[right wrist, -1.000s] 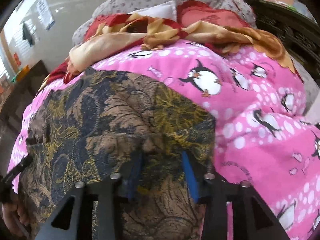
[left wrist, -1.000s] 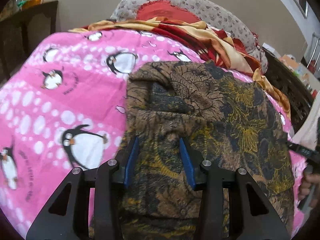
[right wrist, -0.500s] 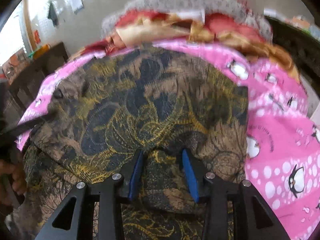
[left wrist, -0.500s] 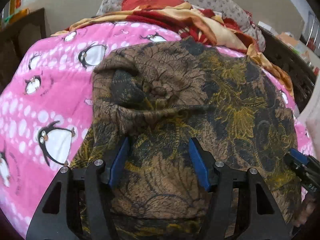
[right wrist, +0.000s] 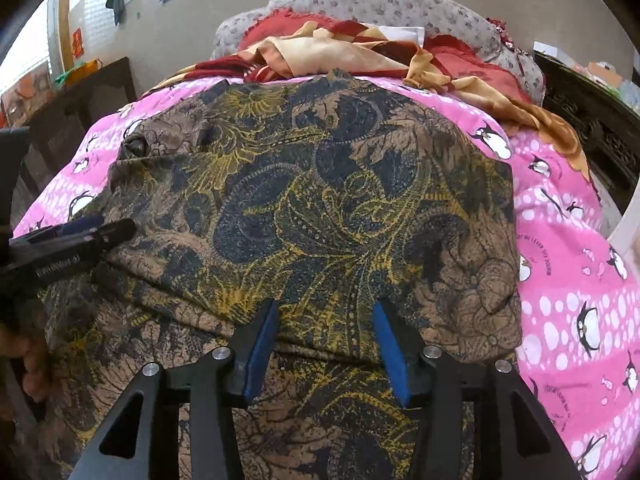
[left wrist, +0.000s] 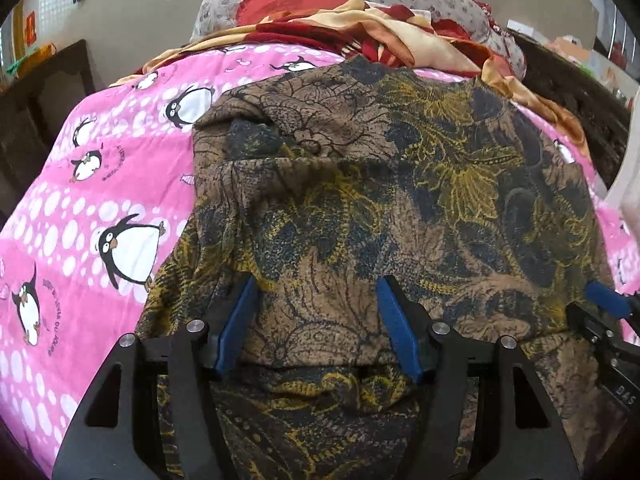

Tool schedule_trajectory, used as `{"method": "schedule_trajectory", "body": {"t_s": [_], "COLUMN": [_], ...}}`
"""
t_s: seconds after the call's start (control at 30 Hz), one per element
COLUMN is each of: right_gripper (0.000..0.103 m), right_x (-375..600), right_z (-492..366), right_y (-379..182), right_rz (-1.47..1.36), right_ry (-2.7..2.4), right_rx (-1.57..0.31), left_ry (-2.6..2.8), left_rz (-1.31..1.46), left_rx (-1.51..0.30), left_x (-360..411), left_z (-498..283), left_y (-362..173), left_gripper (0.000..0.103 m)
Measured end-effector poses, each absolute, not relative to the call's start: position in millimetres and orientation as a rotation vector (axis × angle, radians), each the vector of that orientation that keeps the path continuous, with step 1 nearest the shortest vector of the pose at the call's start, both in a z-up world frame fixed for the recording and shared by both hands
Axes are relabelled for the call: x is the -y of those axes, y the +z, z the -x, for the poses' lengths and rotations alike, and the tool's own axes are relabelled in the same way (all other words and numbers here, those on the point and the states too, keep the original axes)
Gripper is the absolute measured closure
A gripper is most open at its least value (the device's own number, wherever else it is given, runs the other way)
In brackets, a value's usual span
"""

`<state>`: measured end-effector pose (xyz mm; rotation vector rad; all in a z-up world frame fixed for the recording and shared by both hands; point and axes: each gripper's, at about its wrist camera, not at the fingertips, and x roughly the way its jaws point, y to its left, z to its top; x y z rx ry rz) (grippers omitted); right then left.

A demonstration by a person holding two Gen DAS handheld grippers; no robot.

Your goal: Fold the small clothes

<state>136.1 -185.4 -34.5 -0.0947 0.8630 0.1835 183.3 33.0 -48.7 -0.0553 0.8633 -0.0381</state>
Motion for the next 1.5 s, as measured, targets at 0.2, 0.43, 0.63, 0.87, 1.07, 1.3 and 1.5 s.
{"method": "schedule_trajectory", "body": {"t_s": [0.2,0.43,0.63,0.87,1.07,1.3,1.5], "right_gripper": [0.054,0.053,0.049,0.000,0.000,0.000,0.000], "right_x": [181,179,184,171,232,242,228], "right_z": [-134,-135,-141,-145,-160,-160,-162], "right_y": [-34,-34,-35,-35,-50,-55,-54], "right_rz": [0.117,0.121,0.060,0.206,-0.179,-0.210,-0.144], "right_ry": [0.166,0.163,0.167,-0.051,0.075,0.075,0.041], "right_rx": [-0.836,-0.833,-0.850,-0.843,-0.935,-0.925,-0.939], "left_ry": [-0.043,-0.052,-0.051,-0.070,-0.077,-0.071,-0.080], "left_rz": [0.067,0.084,0.084,0.111,0.122,0.112,0.125], "left_rx": [-0.856,-0.852,-0.850,-0.847,-0.844,-0.844,-0.843], "left_x": [-32,-37,-37,-41,-42,-41,-42], "left_z": [-187,-181,-181,-180,-180,-181,-181], "left_y": [-49,-50,-50,-48,-49,-49,-49], "left_gripper": [0.039,0.039,0.038,0.037,0.037,0.037,0.037]}}
